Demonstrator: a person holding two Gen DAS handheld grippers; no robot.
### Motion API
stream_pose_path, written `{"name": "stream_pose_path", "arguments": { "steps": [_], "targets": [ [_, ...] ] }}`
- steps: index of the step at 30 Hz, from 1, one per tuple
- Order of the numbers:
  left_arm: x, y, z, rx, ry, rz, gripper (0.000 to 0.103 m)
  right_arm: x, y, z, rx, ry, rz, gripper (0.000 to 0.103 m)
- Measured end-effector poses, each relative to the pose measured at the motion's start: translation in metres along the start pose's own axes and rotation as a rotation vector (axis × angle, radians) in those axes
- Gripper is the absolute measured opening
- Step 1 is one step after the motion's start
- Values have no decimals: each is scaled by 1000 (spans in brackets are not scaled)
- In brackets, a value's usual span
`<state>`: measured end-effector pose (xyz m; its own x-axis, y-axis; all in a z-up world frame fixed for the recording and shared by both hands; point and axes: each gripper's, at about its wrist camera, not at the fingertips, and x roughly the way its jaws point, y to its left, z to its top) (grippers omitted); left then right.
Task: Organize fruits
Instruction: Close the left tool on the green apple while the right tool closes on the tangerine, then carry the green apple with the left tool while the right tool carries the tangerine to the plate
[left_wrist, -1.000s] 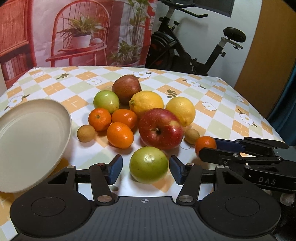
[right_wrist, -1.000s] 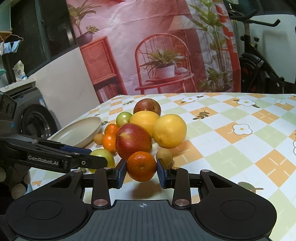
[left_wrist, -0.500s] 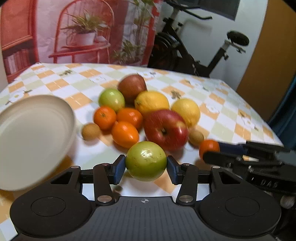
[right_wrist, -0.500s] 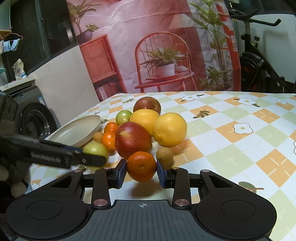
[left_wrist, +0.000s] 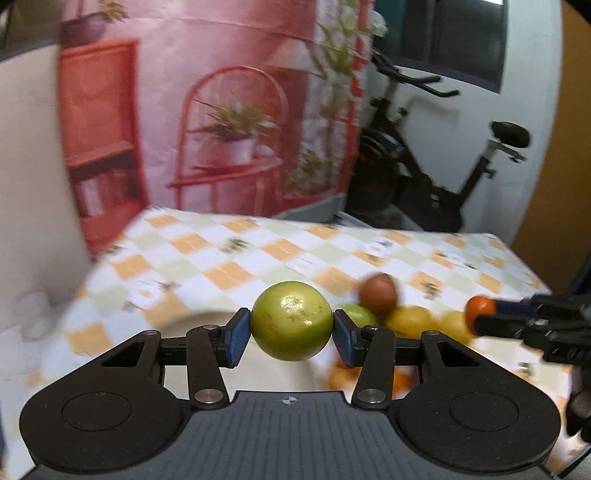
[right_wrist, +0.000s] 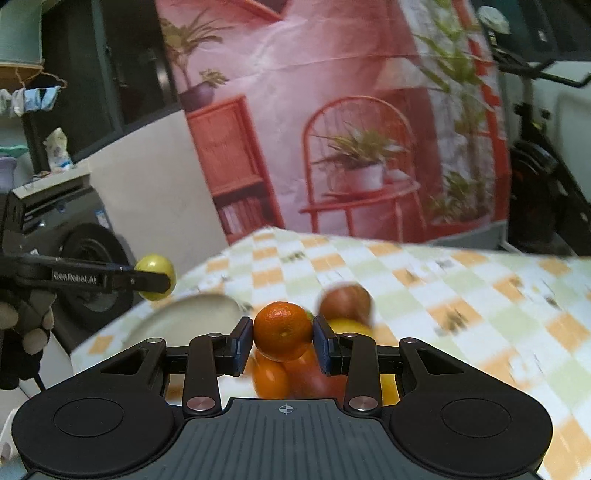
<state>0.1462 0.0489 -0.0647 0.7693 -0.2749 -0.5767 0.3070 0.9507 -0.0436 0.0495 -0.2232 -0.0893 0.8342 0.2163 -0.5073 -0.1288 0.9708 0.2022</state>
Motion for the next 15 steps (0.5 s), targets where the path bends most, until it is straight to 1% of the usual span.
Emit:
{"name": "stream_pose_path", "arguments": {
  "steps": [1, 3, 5, 8, 11, 15],
  "targets": [
    [2, 7, 1, -1, 4, 12, 51, 11, 5, 8, -10, 6, 6, 32],
    [14, 29, 2, -39, 27, 18, 51, 38, 17, 20, -42, 28, 12, 32],
    [25, 47, 1, -73, 60, 24, 51, 70, 33, 25, -92, 70, 15, 32],
    [41, 68, -5, -114, 95, 32, 51, 120, 56, 26, -158, 158, 40, 32],
    [54, 86, -11, -146, 127, 21, 51, 158, 76, 23, -225, 227, 54, 32],
    [73, 96, -16, -159, 172, 6, 51, 193, 94, 17, -298, 282, 53, 32]
  ]
}}
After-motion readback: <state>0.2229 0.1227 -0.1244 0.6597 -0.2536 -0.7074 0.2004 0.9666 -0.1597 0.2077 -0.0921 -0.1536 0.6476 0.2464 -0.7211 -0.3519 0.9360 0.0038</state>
